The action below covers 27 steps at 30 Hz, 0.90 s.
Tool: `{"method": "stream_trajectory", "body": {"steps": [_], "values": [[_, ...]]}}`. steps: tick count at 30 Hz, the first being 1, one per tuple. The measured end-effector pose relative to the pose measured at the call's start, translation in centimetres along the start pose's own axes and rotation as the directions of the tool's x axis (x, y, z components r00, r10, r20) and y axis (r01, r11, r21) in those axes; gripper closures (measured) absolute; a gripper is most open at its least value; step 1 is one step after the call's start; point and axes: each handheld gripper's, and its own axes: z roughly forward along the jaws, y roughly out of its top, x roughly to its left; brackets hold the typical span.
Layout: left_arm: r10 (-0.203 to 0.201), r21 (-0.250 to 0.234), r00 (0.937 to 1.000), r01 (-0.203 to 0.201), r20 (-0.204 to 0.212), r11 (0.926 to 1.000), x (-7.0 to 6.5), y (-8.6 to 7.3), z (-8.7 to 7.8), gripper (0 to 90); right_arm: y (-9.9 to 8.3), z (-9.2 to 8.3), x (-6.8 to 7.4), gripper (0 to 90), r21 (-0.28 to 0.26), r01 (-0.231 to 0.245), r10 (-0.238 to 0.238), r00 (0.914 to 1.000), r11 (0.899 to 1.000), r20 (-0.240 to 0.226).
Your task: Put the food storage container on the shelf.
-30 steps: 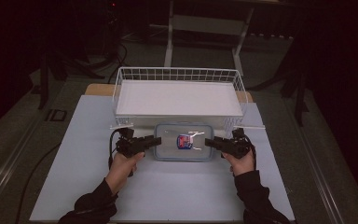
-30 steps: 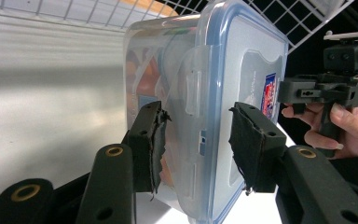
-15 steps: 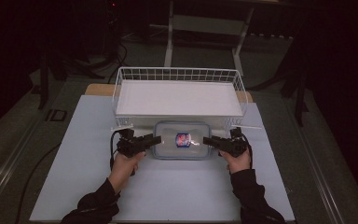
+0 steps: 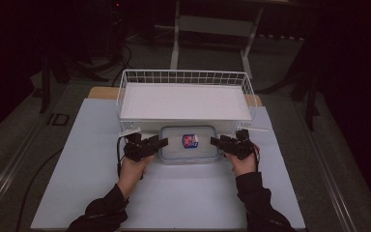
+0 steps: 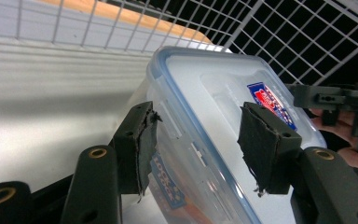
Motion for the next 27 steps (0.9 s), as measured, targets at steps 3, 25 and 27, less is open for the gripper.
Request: {"method": "stream_trajectory", "body": {"steps": [3,25,27], "values": [[0.001,-0.003,0.9994,-0.001,-0.035,1.0000,-0.1,0.2,0.2,42.1,0.2,0.1,0.3,37.3,0.012,-0.014,0.014,0.9995,1.000,0.030],[0.049,-0.004,0.9974,-0.049,-0.053,0.9988,-1.3,0.6,-1.7,29.1,-0.4,-2.7,1.8,35.4,-0.044,0.029,-0.027,0.9988,0.999,0.042],[0.057,-0.005,0.9964,-0.058,-0.063,0.9983,-1.7,0.7,-2.2,27.9,-0.5,-3.1,2.1,35.4,-0.048,0.032,-0.031,0.9989,0.998,0.034]]}}
